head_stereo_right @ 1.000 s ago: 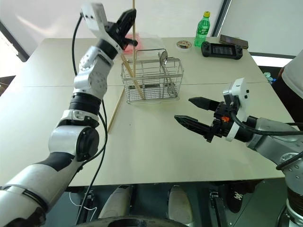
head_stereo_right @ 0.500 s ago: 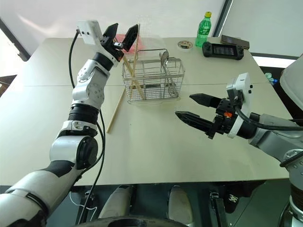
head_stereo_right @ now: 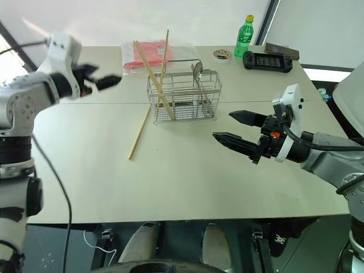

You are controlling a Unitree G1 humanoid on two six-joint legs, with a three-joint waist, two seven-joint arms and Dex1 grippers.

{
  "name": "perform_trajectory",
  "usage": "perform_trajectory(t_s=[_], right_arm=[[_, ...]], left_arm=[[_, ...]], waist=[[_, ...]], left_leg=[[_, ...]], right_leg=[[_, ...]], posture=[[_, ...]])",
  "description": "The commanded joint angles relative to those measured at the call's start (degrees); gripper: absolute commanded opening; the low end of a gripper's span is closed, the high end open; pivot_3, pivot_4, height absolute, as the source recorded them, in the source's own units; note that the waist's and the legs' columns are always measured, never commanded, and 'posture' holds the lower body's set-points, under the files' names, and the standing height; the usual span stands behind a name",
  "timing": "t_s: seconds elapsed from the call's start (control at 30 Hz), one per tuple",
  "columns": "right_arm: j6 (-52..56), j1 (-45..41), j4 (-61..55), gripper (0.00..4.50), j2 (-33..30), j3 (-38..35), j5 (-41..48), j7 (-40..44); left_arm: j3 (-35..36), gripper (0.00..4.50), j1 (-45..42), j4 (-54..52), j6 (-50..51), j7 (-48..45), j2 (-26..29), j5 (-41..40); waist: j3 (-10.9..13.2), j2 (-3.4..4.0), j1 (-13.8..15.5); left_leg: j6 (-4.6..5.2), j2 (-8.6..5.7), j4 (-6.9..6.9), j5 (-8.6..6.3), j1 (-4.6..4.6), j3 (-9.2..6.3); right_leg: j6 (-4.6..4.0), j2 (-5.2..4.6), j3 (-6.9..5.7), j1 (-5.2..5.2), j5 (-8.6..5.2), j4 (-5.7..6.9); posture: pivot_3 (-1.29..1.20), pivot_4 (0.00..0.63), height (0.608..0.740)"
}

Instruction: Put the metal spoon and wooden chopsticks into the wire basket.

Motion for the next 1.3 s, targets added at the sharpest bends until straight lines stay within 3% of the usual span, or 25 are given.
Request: perform_trajectory(t_s=[0.03, 0.23, 0.53, 0.97, 1.07, 1.3], right_arm=[[-1.4, -0.7, 0.0, 4.50, -0.6, -0.8, -0.8, 1.0], [-1.5, -1.3, -0.3, 4.50, 0.4, 0.1, -1.0, 0.7], [-1.7, -1.4, -1.3, 4.50, 1.4, 0.4, -0.6, -1.0], [-3.6, 1.9, -5.0, 4.50, 5.0, 1.2, -1.3, -3.0], [-3.8, 1.4, -4.4, 4.50, 4.7, 1.1, -1.2, -2.9], [-4.1, 1.5, -4.6, 4.50, 4.8, 1.1, -1.0, -3.1]], left_arm=[[-2.8, 4.46, 0.2, -3.0, 4.6, -0.3, 0.9, 1.2], [-5.0, 4.46, 0.0, 1.8, 4.6, 1.5, -5.1, 3.9], [-13.9, 4.46, -6.5, 20.9, -6.7, -1.0, -13.0, 13.1], [-11.8, 4.46, -16.9, 44.4, -14.2, -6.5, -21.2, 16.5], [-11.0, 3.68, -17.5, 47.2, -15.7, -6.2, -21.9, 17.4], [-9.9, 0.31, -17.6, 48.5, -16.5, -7.0, -22.1, 18.8]], waist=[[0.0, -0.02, 0.1], [0.0, -0.02, -0.1], [0.0, -0.02, -0.1], [0.0, -0.03, -0.1], [0.0, -0.02, -0.2], [0.0, -0.02, -0.1]], left_leg=[[0.00, 0.00, 0.00, 0.00, -0.02, -0.01], [0.00, 0.01, -0.02, 0.00, -0.08, 0.00], [0.00, 0.00, -0.01, 0.00, -0.21, 0.02], [0.00, -0.02, 0.01, 0.00, -0.35, 0.02], [0.00, -0.01, 0.01, 0.01, -0.32, 0.02], [0.01, -0.01, 0.02, 0.01, -0.31, 0.01]], right_leg=[[-0.01, 0.00, 0.00, -0.01, 0.00, -0.04], [-0.02, -0.01, 0.00, -0.04, 0.00, -0.14], [0.00, -0.01, 0.01, -0.15, 0.02, -0.16], [0.04, -0.01, -0.01, -0.26, 0.03, -0.14], [0.05, -0.01, -0.01, -0.26, 0.03, -0.12], [0.05, -0.01, -0.01, -0.25, 0.03, -0.09]], posture=[[0.00, 0.150, 0.721], [0.00, 0.150, 0.721], [0.00, 0.150, 0.721], [0.00, 0.150, 0.721], [0.00, 0.150, 0.721], [0.00, 0.150, 0.721]])
